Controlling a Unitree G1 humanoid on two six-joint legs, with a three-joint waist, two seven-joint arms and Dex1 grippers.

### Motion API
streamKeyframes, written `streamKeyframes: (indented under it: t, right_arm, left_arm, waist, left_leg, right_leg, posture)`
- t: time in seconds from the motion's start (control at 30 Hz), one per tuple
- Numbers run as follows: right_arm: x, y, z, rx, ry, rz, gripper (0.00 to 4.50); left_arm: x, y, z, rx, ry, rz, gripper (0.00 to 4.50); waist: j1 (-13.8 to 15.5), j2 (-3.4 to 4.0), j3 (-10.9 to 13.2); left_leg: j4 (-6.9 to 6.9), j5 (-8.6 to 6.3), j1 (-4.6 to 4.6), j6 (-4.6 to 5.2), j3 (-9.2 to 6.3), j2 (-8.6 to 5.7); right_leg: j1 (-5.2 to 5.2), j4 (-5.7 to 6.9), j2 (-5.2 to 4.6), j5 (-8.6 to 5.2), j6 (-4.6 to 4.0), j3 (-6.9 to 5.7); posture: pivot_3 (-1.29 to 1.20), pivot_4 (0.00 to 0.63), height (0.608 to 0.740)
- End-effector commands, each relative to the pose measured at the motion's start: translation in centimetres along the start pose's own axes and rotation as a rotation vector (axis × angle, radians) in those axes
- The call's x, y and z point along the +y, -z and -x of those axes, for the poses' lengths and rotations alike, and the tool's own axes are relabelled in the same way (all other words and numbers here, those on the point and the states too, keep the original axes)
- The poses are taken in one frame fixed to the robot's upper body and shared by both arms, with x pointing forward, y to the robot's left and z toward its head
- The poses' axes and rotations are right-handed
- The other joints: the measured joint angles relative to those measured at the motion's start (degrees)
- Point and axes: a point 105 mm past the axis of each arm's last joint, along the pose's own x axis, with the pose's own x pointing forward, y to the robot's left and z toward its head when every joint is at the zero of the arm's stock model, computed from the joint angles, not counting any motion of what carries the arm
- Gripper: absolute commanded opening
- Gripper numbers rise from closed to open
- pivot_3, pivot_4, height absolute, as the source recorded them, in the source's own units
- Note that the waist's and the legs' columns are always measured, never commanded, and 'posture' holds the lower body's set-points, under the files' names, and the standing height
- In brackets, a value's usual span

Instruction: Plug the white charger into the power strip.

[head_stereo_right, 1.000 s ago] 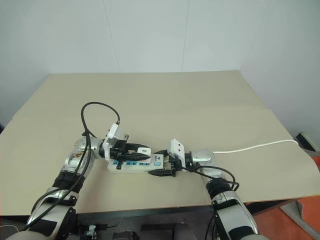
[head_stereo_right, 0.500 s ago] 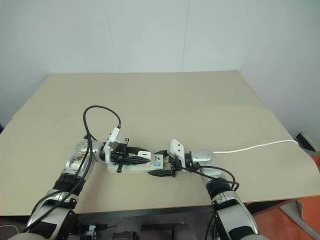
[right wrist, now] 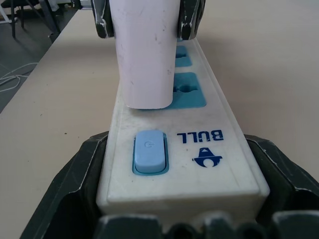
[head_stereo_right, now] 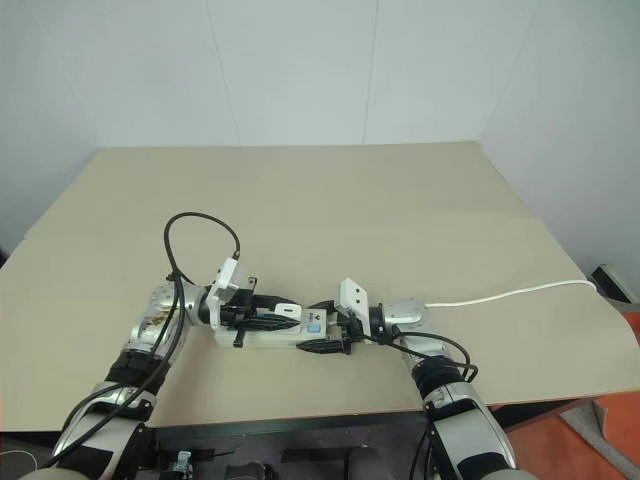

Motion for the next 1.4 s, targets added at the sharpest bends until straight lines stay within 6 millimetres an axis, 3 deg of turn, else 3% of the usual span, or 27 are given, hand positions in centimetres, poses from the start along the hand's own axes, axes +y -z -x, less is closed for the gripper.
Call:
streamKeyframes:
  t: [0.03,0.4,0.57,1.03,1.4]
  right_arm:
    - [0.6,0.2,-0.5,-0.010,-0.025,-0.016,3.41]
    - [0.5,0.1,-0.4,-0.005,-0.027,-0.013,3.41]
    - [0.5,0.1,-0.4,-0.003,-0.028,-0.012,3.41]
    - [0.4,0.1,-0.2,0.000,-0.023,-0.007,3.41]
    - [0.4,-0.1,-0.6,-0.007,-0.028,-0.004,3.41]
  left_arm:
    - [-0.6,2.6,1.4,0.086,-0.028,0.073,1.02]
    - [-0.8,4.5,2.6,0.145,-0.058,0.143,1.02]
    - [-0.9,4.8,3.0,0.167,-0.049,0.157,1.02]
    - [-1.0,5.3,3.1,0.192,-0.041,0.170,1.02]
    - [0.6,2.4,2.7,0.106,-0.071,0.139,4.35]
  waist:
    - [-0.03,0.00,-0.02]
    - [-0.08,0.03,-0.14]
    - [-0.16,0.03,-0.14]
    - [-0.14,0.03,-0.15]
    - [0.11,0.10,-0.18]
  left_leg:
    - [-0.01,0.00,0.01,0.00,0.00,0.01]
    - [-0.06,-0.01,0.23,0.02,0.02,0.07]
    - [-0.31,-0.02,0.78,0.01,0.05,0.08]
    - [-0.34,-0.02,0.82,0.01,0.04,0.11]
    - [-0.38,-0.02,0.83,0.01,0.05,0.10]
  right_leg:
    - [0.00,0.00,0.01,0.00,0.00,0.01]
    - [0.15,-0.01,0.13,-0.12,0.19,0.09]
    - [0.62,-0.17,0.14,-0.21,0.23,0.13]
    - [0.67,-0.18,0.17,-0.21,0.22,0.13]
    - [0.67,-0.19,0.19,-0.23,0.21,0.18]
  posture:
    - [0.00,0.150,0.740]
    - [0.00,0.150,0.740]
    - [0.00,0.150,0.740]
    - [0.00,0.150,0.740]
    - [0.00,0.150,0.740]
